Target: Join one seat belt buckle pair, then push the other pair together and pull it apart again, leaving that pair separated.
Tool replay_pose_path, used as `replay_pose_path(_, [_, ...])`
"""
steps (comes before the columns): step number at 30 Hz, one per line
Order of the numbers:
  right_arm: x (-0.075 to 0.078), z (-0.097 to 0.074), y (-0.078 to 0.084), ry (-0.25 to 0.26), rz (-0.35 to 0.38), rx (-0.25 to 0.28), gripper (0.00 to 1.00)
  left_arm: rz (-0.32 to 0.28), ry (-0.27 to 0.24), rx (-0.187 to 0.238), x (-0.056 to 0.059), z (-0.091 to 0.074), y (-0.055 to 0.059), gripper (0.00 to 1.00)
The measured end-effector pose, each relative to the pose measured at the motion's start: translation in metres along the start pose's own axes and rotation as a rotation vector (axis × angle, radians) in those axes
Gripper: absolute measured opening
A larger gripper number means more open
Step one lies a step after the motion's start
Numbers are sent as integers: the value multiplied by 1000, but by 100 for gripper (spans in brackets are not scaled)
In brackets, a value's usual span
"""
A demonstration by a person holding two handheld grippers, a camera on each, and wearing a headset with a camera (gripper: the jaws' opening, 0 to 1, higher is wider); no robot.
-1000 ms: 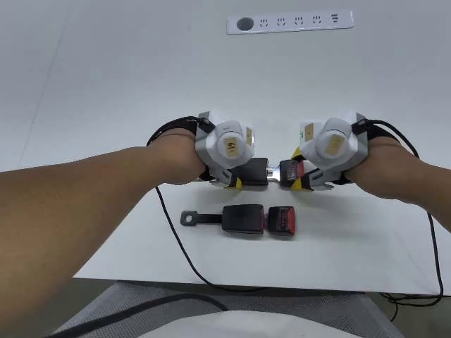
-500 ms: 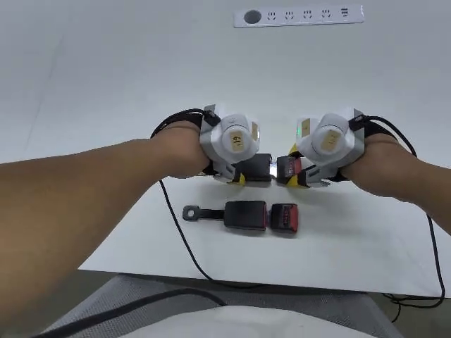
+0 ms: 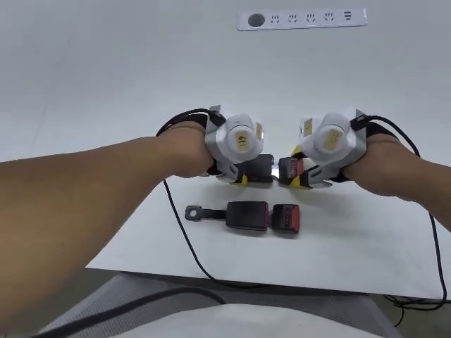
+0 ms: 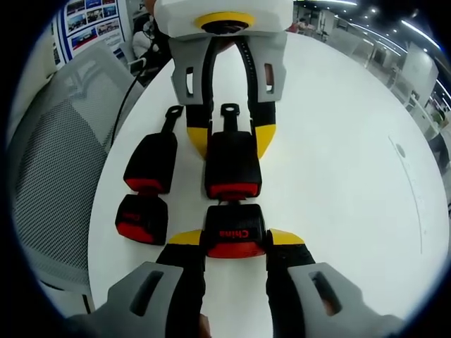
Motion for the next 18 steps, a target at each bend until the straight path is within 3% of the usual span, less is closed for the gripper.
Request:
replay_pose_path(7, [-1, -5, 9, 8, -6, -31, 32, -3, -1, 5, 0, 1, 3, 32])
replay_pose_path(18, [-1, -8, 13, 26, 1, -19, 33, -10, 0, -18, -1, 2, 1, 32])
Point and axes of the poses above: the centre of the closed fingertips' face, and the gripper's own axes: z roughly forward along the fingers, x roughly to its right, y roughly out of its underside, the point moved 4 cm from there along -z, roughly backward along the fingers, and after that the axes turned 3 degrees about -z, right-handed, at the moved point
